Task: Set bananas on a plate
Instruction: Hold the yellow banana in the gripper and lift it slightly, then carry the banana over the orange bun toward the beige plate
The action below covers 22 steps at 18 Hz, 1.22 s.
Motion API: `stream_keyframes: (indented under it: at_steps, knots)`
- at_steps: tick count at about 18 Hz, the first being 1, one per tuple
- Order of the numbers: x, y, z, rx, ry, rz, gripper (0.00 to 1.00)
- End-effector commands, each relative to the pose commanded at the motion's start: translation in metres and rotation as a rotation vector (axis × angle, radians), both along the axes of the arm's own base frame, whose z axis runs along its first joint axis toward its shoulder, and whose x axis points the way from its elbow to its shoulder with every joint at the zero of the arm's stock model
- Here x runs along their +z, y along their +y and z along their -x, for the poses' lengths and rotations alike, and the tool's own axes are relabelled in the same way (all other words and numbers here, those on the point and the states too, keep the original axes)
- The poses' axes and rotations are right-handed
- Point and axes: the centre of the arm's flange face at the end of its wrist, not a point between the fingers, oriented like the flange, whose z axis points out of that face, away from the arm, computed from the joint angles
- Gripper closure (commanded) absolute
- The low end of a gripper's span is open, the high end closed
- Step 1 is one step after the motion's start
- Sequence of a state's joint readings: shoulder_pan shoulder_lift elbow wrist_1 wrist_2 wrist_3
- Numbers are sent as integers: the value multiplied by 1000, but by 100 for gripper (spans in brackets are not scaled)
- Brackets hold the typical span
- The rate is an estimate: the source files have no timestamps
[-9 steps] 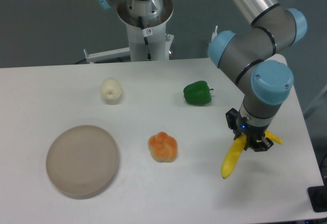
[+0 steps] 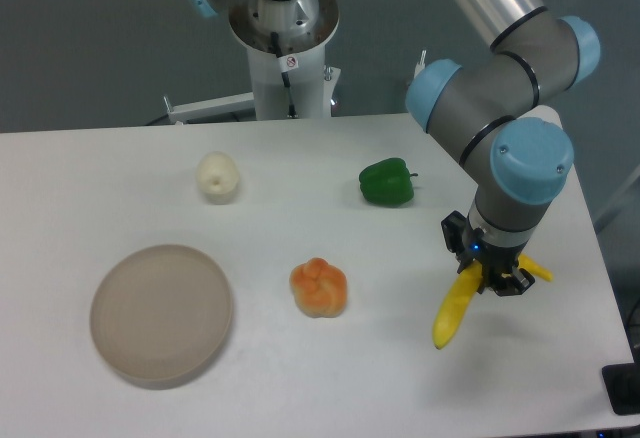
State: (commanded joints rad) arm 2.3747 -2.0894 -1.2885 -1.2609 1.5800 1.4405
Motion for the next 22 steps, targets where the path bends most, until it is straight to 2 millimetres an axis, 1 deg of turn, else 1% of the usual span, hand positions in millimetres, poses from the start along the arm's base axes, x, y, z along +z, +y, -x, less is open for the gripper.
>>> stream_keyframes:
  at_steps: [2,4,6,8,10,11,12,13,14,15,17,18,20,22]
  knots:
    - [3,15,-34,-42,-6,-2,99]
    - [5,24,-67,-56,-12,0,100]
    - [5,31,-113,-66,-18,5,100]
    - [-4,40,-166,-42,-38,19,100]
    - [-7,50,-205,-36,-43,26,100]
    - [-14,59,-228,-16,-45,25,100]
    - [-14,66,-245,-9,-36,4,100]
    - [-24,77,-272,-27,-34,-6,100]
    - [-29,80,-285,-42,-37,0,100]
    - [-41,80,-297,-45,-45,18,100]
    - [-54,86,-320,-19,-47,15,100]
    - [-65,88,-336,-21,-50,14,100]
    - [-85,82,-356,-35,-53,23,100]
    - [-99,77,-373,-32,-69,-2,100]
